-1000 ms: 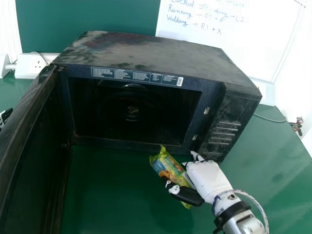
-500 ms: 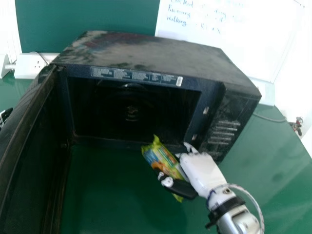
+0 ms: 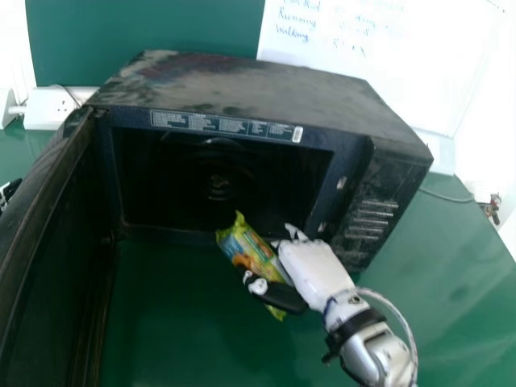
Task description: Put biscuit inside oven
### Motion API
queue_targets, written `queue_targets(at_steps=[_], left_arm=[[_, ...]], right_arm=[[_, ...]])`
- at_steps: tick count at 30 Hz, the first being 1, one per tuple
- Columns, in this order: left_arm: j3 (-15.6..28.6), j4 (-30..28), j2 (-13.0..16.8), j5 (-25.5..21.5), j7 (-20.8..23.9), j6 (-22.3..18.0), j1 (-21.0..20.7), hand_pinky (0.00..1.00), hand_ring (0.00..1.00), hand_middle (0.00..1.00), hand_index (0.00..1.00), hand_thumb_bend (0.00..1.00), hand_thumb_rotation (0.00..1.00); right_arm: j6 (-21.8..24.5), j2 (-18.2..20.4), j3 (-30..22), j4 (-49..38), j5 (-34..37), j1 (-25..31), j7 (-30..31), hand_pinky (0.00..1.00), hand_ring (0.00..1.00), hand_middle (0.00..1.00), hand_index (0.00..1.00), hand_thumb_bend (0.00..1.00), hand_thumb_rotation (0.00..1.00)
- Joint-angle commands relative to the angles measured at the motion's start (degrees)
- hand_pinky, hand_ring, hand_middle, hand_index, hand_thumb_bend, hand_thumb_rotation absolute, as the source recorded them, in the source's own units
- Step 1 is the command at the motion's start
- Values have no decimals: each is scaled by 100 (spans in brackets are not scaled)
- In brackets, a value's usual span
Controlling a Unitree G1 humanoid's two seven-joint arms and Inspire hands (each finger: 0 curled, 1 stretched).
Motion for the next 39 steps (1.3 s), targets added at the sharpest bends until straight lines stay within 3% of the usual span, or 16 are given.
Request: queue_targets(at_steps=[1,15,22,28,39], left_arm=[[54,39,-29,-46,-14,-68,39,100,87,88,83,95,91],[44,-6,-51,-1,41,-43,61,100,87,87,83,90,83],[35,-14,-64,-6,37,-76,69,87,83,84,80,89,77],[24,0,-59,-27,-9,-68,57,86,82,83,80,85,72],[25,7,-76,-23,0,-91,51,89,83,84,82,87,76]], right_arm=[[-2,53,42,93,3,-169,-114,10,16,46,48,52,0],[253,280,181,628,28,-1093,-55,10,16,46,48,52,0],[330,352,322,950,-79,-1594,-78,10,15,46,48,52,0],[416,425,423,1442,-93,-1971,-149,10,16,46,48,52,0],[410,529,468,2865,162,-2746,-666,10,15,46,48,52,0]])
